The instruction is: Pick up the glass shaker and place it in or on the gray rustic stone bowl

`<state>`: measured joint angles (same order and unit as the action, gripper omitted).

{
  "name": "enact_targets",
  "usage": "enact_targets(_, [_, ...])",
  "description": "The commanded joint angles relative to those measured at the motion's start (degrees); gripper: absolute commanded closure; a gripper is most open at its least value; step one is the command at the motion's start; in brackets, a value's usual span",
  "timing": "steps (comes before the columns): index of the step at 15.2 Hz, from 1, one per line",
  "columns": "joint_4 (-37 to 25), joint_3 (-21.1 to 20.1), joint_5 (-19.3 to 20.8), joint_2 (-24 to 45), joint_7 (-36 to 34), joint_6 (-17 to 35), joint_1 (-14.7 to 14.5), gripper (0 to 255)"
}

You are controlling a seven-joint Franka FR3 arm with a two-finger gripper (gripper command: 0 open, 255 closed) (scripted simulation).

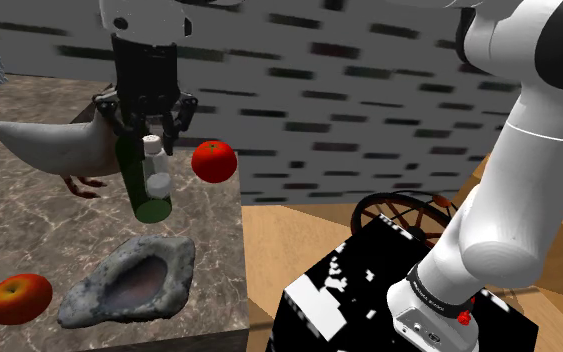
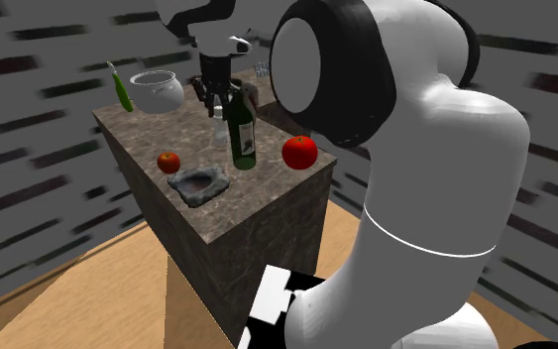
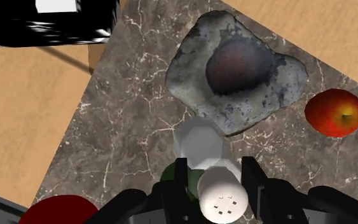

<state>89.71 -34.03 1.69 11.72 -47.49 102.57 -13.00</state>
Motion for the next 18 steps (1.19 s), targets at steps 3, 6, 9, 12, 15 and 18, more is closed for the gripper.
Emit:
enact_targets(3, [-4.69,-1.67,2.04,2.48,-5.68,-2.39,-4.06,255])
enact_targets(6, [-8.95,-2.73,3.99,4.98,-10.05,-4.43,-7.72,255])
enact_targets(9, [-11.14,-3.22,5.31,6.72,-12.70,-5.08,-10.16,255])
enact_targets(12, [-8.23,-3.17,5.05,6.28,-12.53,-2.56,-9.68,255])
enact_targets(15, [-5.55,-3.11,4.90,6.01,-12.40,-0.14,-9.31,255])
enact_targets(18, [-3.08,-3.03,4.86,5.90,-12.33,2.22,-9.03,255])
